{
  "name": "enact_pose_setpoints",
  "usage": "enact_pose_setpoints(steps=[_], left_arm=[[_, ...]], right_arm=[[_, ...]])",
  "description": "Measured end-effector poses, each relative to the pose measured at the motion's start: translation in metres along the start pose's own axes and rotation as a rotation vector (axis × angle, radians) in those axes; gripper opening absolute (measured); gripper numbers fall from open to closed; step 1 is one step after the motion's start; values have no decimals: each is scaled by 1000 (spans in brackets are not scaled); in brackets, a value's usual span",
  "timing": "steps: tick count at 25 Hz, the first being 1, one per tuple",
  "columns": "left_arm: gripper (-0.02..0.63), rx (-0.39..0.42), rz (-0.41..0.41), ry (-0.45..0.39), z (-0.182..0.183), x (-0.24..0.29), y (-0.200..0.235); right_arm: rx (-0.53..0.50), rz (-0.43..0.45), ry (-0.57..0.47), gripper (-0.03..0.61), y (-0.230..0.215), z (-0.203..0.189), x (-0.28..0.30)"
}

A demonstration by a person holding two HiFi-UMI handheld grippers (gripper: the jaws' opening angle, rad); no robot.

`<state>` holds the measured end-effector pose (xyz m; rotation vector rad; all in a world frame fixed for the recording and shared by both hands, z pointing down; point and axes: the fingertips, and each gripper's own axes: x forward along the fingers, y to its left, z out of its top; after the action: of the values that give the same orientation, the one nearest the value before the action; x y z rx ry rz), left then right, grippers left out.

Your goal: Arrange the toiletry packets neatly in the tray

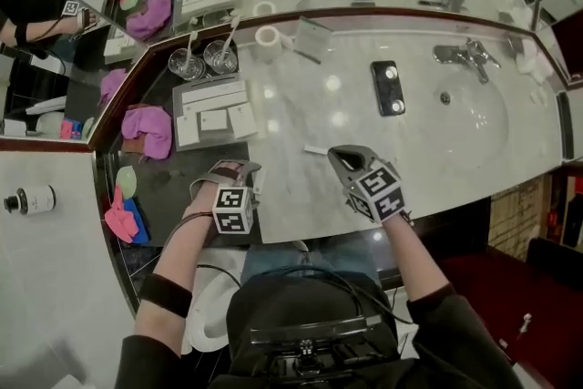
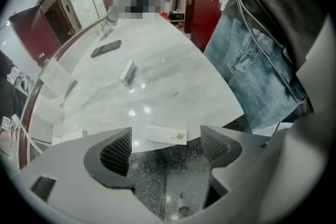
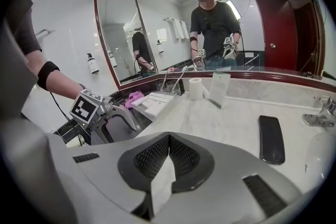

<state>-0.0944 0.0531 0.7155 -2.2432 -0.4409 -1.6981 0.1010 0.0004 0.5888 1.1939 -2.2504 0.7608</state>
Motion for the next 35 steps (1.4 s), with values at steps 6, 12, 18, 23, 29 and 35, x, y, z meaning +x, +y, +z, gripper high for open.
enact_pose_setpoints(steps=[6,12,18,23,29,35], left_arm=[[410,1,-60,14,-8,20,5],[396,13,-136,11,-2,29,-7],[310,-100,-114,-40,4,25,-8],[310,-165,-49,-72,7,11,5],[310,-343,59,-124,4,-14,21],[310,-585,175,-194,-13,-41,38]], right_arm=[[38,8,20,3,2,-16,13],[63,5,46,3,-2,-33,16],[68,6,50,3,1,-36,18],[64,25,49,3,13,-28,21],[29,44,52,3,23,-23,30],[-22,73,39,3,35,1,44]])
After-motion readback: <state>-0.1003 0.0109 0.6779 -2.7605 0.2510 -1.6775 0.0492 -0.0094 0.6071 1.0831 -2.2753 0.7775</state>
